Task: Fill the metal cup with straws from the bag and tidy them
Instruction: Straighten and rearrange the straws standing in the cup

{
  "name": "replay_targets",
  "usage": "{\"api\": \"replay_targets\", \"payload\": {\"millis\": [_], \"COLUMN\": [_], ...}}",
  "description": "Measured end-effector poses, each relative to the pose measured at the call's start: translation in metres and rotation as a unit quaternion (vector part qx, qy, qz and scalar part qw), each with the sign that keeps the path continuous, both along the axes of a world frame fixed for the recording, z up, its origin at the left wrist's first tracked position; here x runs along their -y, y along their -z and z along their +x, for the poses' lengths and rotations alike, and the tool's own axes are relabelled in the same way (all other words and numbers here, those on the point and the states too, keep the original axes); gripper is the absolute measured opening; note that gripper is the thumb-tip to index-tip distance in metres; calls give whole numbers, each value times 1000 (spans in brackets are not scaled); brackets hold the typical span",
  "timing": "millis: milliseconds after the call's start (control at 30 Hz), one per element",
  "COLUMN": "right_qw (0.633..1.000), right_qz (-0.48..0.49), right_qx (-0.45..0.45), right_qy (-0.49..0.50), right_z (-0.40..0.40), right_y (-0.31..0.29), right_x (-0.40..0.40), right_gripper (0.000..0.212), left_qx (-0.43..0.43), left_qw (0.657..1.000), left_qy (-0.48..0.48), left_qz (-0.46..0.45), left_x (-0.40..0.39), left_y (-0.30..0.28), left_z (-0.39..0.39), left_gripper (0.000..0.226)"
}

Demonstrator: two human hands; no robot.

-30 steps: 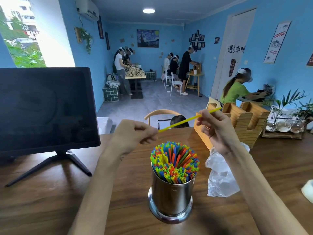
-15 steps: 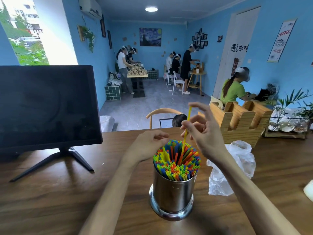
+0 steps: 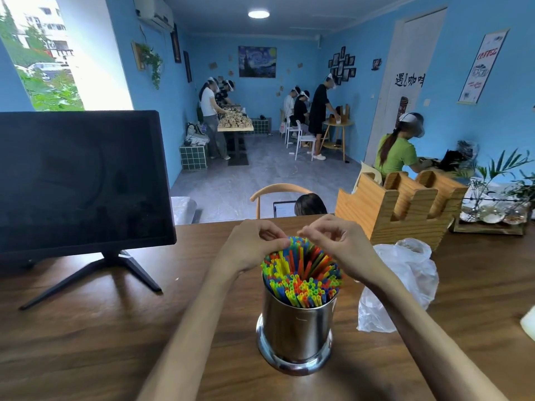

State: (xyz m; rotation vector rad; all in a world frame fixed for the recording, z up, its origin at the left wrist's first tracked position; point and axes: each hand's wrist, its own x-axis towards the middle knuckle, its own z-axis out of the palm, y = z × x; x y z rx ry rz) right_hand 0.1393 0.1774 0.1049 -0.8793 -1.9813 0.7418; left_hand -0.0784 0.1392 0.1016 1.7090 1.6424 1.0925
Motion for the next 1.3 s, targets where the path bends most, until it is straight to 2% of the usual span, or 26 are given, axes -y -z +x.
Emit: {"api": "replay_targets", "payload": {"millis": [67,133,233,300,400,500,667,800,900,1033,1200,1300], "right_qw": [998,994,982,967,954,939,942,943,944,952,952,954], "right_qz": [-36,-75,-188,-255,-297,-335,-327,-314,-315,-301,-305,-298], "right_qx": [-31,-13,20,-7,-49,-70,-72,-113,-87,-48,-27,-4], "right_qy": [39,73,24,-6,2,3,13,1,-36,-14,8,15], "right_z": [3,8,16,19,20,18,20,35,48,52,48,47], "right_y": [1,4,9,12,14,20,25,21,20,17,6,0], "right_x": [-7,-14,-18,-16,-16,-17,-16,-14,-11,-10,-6,-5], "right_gripper": [13,11,11,12,18,12,27,37,39,49,37,37], "left_qx": [2,-1,18,41,70,105,170,175,183,177,175,182], "left_qw": [1000,1000,1000,999,997,993,984,983,982,983,983,982], "left_qy": [-5,-11,-23,-32,-40,-46,-42,-52,-52,-48,-49,-53], "left_qz": [5,12,12,10,15,16,24,21,20,17,18,18], "left_x": [1,1,1,2,2,4,7,8,7,5,3,3], "left_y": [2,4,10,12,16,19,23,25,26,27,30,31], "left_z": [1,2,4,5,7,8,10,11,11,10,8,9], "left_gripper": [8,9,6,9,11,10,7,5,5,5,5,6]}}
